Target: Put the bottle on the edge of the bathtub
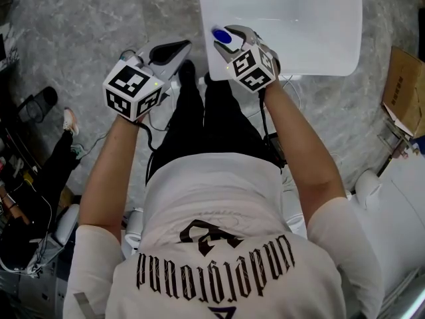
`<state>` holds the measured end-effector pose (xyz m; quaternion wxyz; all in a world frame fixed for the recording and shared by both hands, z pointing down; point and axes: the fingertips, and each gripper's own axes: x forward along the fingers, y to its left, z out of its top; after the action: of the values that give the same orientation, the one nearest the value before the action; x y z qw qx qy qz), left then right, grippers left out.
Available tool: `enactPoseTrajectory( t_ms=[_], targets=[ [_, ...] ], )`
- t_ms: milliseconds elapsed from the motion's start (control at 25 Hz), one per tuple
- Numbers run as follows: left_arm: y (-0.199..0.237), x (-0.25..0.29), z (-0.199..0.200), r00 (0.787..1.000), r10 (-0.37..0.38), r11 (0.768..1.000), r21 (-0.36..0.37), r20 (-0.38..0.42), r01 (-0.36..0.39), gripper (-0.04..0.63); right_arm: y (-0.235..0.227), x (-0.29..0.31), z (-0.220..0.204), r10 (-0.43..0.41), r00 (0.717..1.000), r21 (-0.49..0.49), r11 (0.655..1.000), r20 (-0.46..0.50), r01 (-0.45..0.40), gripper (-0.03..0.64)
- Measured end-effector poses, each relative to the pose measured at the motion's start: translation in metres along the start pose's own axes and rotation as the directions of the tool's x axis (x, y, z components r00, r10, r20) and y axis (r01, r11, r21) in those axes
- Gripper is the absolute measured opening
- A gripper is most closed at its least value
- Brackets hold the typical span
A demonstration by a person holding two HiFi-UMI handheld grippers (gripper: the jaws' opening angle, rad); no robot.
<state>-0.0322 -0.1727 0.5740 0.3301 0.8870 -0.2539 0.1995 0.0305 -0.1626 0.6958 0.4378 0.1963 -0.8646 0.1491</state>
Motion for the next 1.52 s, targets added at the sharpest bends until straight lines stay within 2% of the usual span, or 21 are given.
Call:
enactPoseTrajectory(
  t_ms=[320,480,720,800,1000,1160,1320,1520],
  targets=[
    [-0.009,-0.022,0.004,1.0,-0.005,1.0,0.023,0.014,0.005,0.006,-0.001,-0.034,0.011,-0.054,0.998,0.062,0.997,0.037,0.052,0.212],
    [-0.01,-0.041,0.01,1.0,0.024,0.996,0.08,0.019,-0.026,0.006,-0.002,-0.071,0.017,-0.122,0.991,0.091,0.989,0.058,0.116,0.21],
    [-0.027,-0.089,0.031,0.996,0.048,0.994,0.097,0.072,-0.054,0.006,0.016,-0.146,0.06,-0.217,0.968,0.099,0.974,0.125,0.206,0.17],
    [-0.039,-0.107,0.043,0.995,0.048,0.993,0.108,0.086,-0.057,0.006,0.022,-0.174,0.078,-0.233,0.96,0.11,0.97,0.153,0.218,0.13],
    [-0.063,-0.157,0.093,0.983,0.061,0.983,0.159,0.17,-0.089,0.006,0.026,-0.252,0.115,-0.309,0.921,0.143,0.949,0.237,0.282,0.058],
    [-0.088,-0.197,0.12,0.972,0.042,0.978,0.191,0.233,-0.088,0.006,0.044,-0.302,0.139,-0.332,0.897,0.184,0.94,0.292,0.288,0.015],
    [-0.105,-0.225,0.148,0.954,0.018,0.965,0.246,0.299,-0.096,0.006,0.051,-0.339,0.168,-0.379,0.857,0.163,0.925,0.349,0.343,0.002],
    [-0.123,-0.258,0.154,0.951,-0.008,0.949,0.301,0.309,-0.09,0.006,0.075,-0.373,0.204,-0.376,0.827,0.149,0.926,0.419,0.346,0.002]
  ],
)
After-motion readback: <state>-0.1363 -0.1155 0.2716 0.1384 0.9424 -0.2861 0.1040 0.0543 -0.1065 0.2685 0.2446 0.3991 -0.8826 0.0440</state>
